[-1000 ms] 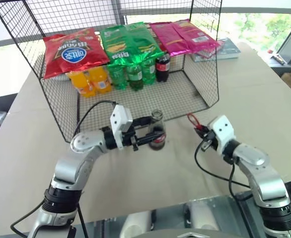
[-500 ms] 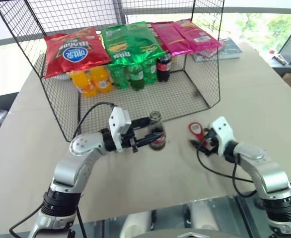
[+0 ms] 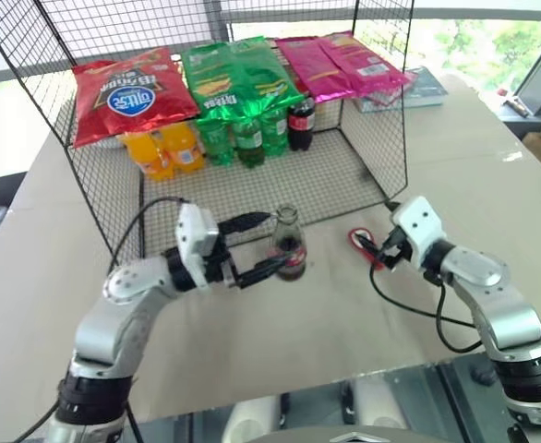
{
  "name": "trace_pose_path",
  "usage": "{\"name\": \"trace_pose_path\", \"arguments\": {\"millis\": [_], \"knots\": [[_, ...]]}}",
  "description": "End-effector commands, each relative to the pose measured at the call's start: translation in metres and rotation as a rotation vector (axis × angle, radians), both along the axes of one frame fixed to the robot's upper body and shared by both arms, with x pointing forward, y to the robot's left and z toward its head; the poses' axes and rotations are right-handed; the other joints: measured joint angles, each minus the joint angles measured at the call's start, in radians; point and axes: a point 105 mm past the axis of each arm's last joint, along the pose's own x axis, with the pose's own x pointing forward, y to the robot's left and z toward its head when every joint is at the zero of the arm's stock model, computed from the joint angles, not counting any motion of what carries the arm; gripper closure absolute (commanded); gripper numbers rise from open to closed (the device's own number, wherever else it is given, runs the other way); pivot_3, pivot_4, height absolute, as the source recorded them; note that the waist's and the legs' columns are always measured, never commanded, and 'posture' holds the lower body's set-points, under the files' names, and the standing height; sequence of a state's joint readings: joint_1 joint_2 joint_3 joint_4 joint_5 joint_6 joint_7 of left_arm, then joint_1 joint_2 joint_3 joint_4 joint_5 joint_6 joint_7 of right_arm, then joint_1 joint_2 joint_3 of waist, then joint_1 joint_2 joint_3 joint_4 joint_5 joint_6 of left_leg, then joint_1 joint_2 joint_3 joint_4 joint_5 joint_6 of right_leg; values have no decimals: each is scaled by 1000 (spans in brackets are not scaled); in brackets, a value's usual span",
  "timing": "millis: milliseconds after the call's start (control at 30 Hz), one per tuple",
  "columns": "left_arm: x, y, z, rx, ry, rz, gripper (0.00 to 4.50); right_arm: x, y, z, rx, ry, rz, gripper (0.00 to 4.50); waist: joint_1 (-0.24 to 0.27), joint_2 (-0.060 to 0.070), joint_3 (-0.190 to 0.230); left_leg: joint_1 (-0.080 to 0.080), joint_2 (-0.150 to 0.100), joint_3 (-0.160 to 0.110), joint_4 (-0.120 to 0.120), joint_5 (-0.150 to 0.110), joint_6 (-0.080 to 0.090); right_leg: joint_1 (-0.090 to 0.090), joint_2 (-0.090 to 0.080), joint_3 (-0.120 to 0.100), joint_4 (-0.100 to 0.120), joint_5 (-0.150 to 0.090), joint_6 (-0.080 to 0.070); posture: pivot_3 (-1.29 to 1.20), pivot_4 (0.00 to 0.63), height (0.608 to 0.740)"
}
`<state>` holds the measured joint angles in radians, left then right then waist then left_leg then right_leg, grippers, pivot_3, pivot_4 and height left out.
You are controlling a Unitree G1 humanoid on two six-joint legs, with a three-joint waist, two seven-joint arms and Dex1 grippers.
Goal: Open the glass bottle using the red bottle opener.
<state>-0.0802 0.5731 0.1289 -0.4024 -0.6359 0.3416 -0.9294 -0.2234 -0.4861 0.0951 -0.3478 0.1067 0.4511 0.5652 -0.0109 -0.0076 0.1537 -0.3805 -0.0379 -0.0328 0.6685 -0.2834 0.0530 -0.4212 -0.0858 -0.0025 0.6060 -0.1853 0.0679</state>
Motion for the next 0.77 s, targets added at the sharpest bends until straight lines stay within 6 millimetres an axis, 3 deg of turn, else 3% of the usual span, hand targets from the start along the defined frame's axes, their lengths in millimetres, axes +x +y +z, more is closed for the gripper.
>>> {"name": "trace_pose_path", "arguments": {"millis": [33, 200, 400, 533, 633, 767], "knots": [[-2, 26, 19, -82, -35, 170, 66, -9, -6, 10, 38, -33, 54, 0, 0, 0, 0, 0, 0, 0, 0, 0, 0, 0, 0, 0, 0, 0, 0, 0, 150, 740], [3, 57, 8, -118, -43, 459, 66, -23, -29, -1, 67, 6, 88, 0, 13, 0, 0, 0, -1, 0, 0, 0, 0, 1, -1, 0, -1, 0, 0, 0, 150, 740], [-39, 81, -31, -75, 11, 603, 66, -46, -69, -15, 52, 22, 75, 0, 16, -1, 0, 0, 0, 1, 0, -1, 0, 1, -1, 0, -3, -1, -1, 0, 150, 740], [-72, 110, -70, 10, 115, 703, 66, -63, -88, -26, 62, 51, 75, 0, 21, 0, 0, 1, 2, 2, 0, -4, 5, 2, -1, 0, -3, -2, -4, 0, 150, 740], [-82, 123, -78, 5, 132, 766, 66, -73, -97, -32, 73, 52, 74, 0, 27, -1, 1, 1, 3, 3, 1, -4, 7, 3, -1, -1, -4, -3, -4, 0, 150, 740], [-85, 122, -83, -4, 150, 781, 66, -81, -101, -37, 90, 48, 60, 0, 27, -2, 1, 2, 3, 1, 4, -5, 7, 7, -1, -3, -3, -5, 0, 0, 150, 740]]}}
